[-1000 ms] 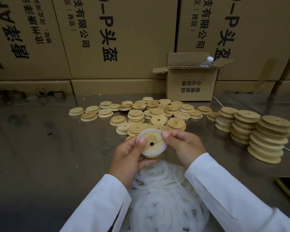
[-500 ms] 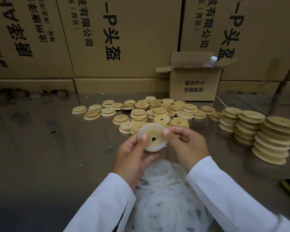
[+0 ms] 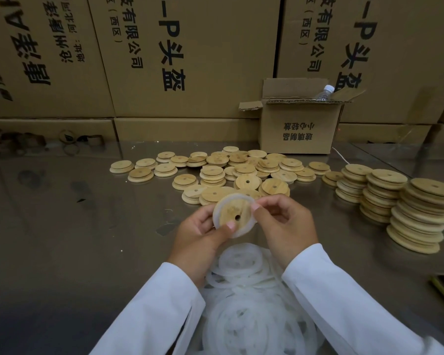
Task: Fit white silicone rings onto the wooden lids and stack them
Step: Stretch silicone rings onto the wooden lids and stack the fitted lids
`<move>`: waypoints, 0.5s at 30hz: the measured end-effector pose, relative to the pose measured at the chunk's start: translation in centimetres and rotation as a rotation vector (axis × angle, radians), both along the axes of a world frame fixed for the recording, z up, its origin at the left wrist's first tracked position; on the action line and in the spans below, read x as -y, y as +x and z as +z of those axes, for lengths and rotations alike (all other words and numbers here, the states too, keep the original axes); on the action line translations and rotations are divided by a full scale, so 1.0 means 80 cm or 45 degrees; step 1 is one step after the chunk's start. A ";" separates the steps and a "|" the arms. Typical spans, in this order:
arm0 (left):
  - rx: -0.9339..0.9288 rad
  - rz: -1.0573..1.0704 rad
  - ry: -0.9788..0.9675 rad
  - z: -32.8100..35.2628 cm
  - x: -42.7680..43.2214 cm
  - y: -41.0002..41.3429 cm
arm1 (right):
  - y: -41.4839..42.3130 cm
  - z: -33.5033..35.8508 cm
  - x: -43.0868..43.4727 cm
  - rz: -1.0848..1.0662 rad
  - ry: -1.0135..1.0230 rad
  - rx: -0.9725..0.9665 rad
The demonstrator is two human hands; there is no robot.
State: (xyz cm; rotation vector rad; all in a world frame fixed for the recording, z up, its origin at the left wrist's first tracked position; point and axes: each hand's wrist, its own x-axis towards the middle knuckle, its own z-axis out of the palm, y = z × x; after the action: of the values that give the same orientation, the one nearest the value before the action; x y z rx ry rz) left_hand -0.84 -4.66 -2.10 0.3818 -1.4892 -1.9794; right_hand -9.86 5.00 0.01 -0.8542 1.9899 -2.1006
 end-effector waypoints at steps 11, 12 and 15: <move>0.063 0.090 -0.230 -0.003 -0.002 -0.001 | -0.010 -0.003 -0.002 0.021 0.090 -0.113; 0.060 0.094 -0.239 -0.002 -0.004 -0.001 | -0.010 -0.004 -0.002 0.019 0.087 -0.102; 0.053 0.133 -0.292 -0.001 -0.005 -0.002 | -0.009 -0.002 -0.003 0.058 0.072 -0.077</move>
State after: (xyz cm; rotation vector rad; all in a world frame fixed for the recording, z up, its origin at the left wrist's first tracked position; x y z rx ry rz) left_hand -1.00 -4.25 -2.20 0.3952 -1.6671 -1.7077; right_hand -10.58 5.21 -0.17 -0.9546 2.0288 -2.0075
